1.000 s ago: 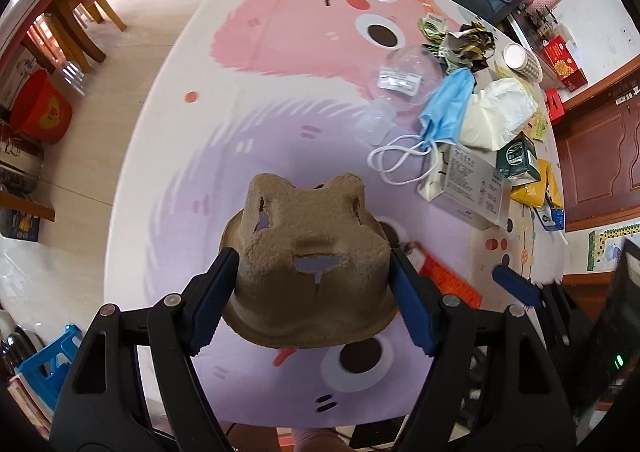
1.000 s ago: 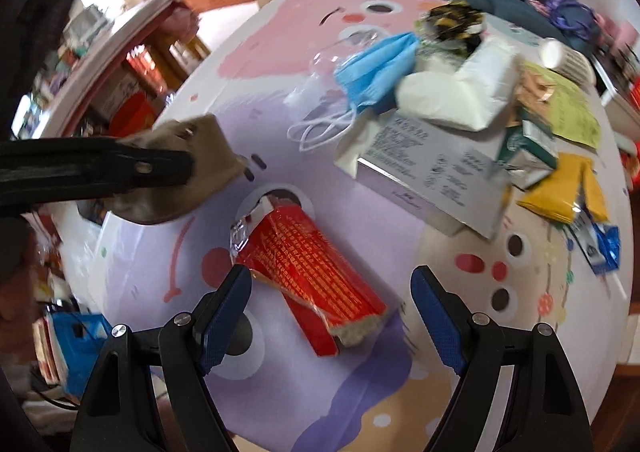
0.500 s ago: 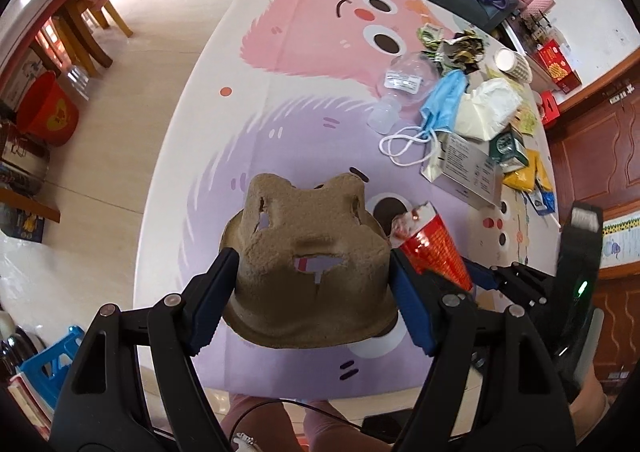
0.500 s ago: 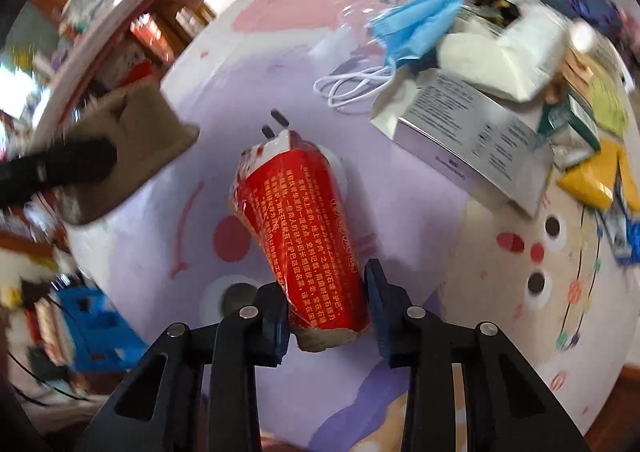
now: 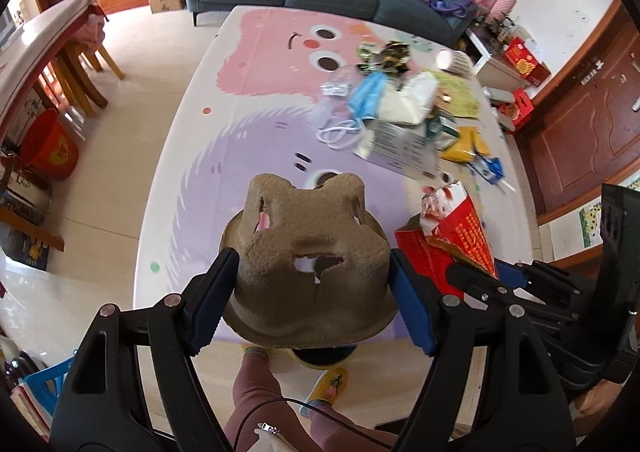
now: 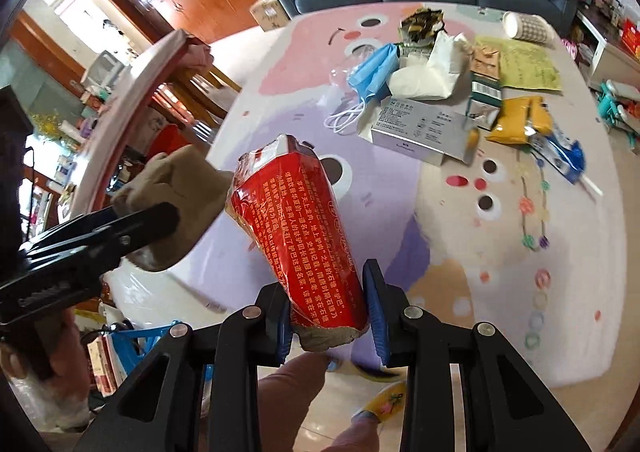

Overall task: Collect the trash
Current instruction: 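Lift the carton piece and red cup with both tools toward the trash bin, then open both tools over the black trash bin to drop the carton and cup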

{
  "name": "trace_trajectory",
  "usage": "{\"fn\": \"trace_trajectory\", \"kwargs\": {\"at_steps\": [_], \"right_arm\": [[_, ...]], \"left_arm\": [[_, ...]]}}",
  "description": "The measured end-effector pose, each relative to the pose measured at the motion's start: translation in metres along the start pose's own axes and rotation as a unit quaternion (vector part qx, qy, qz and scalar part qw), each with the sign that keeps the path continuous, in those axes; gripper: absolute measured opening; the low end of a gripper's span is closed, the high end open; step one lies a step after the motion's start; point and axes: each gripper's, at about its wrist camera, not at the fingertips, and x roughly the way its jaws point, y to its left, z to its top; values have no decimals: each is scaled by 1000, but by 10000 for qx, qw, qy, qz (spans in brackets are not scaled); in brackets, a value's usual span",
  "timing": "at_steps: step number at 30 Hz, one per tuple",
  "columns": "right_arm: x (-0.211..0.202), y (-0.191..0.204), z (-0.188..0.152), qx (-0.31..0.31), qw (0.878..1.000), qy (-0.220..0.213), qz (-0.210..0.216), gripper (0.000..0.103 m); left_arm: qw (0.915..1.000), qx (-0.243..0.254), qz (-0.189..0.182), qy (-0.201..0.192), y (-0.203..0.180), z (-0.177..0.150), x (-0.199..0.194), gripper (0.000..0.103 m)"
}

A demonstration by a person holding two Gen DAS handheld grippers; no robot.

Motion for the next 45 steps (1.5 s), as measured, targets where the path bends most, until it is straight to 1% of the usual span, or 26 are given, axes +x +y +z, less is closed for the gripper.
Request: {"fn": "trace_trajectory", "kwargs": {"at_steps": [2, 6, 9, 13, 15, 17, 18, 20, 21, 23, 29, 31, 34, 38, 39, 43, 44, 45], "right_arm": [[-19, 7, -21, -55, 10000, -64, -2, 31], [-61, 4, -70, -166, 9997, -158, -49, 31], [-78, -3, -109, -135, 9998, -115, -42, 31], [-81, -20, -150, 94, 9999, 39, 2, 31], [-81, -25, -170, 232, 9997, 108, 38, 31], [-77, -28, -183, 359, 9992, 173, 41, 31], [-76, -30, -193, 469, 9987, 213, 61, 31], [-70, -33, -201, 618, 9977, 257, 60, 31], [-67, -34, -208, 693, 9972, 279, 56, 31], [-60, -37, -220, 841, 9958, 352, 35, 31], [-24, -49, -246, 1371, 9884, 629, -147, 32], [-10, -53, -256, 1551, 9853, 693, -198, 32], [23, -65, -275, 1781, 9804, 762, -356, 33], [81, -85, -301, 2097, 9727, 864, -503, 33], [101, -92, -309, 2147, 9710, 888, -565, 33], [166, -112, -330, 2279, 9666, 970, -664, 33], [182, -117, -335, 2313, 9656, 971, -691, 36], [199, -123, -340, 2363, 9647, 927, -699, 37]], "left_arm": [[9999, 32, -22, -100, -12, -16, -14, 73], [9994, 88, -55, -320, -39, -60, -42, 73], [9991, 179, -33, -376, -57, -96, -55, 73], [9995, 297, -22, -107, -72, -134, -59, 73], [9994, 335, -24, -9, -76, -145, -59, 73], [9991, 401, -17, 97, -82, -156, -58, 73], [9989, 436, -7, 145, -84, -157, -54, 73], [9981, 570, 25, 245, -90, -168, -50, 73], [9976, 629, 43, 283, -90, -167, -46, 73], [9963, 777, 69, 364, -93, -175, -39, 73], [9926, 1016, 48, 668, -88, -195, -4, 73], [9913, 1064, -1, 774, -83, -204, 15, 73], [9898, 1120, -96, 873, -75, -221, 51, 73], [9882, 1161, -199, 978, -65, -243, 110, 73], [9880, 1180, -193, 983, -62, -250, 130, 73], [9869, 1348, -26, 890, -55, -269, 193, 73], [9867, 1376, 22, 868, -53, -273, 206, 73], [9866, 1398, 61, 838, -51, -276, 221, 73]]}}
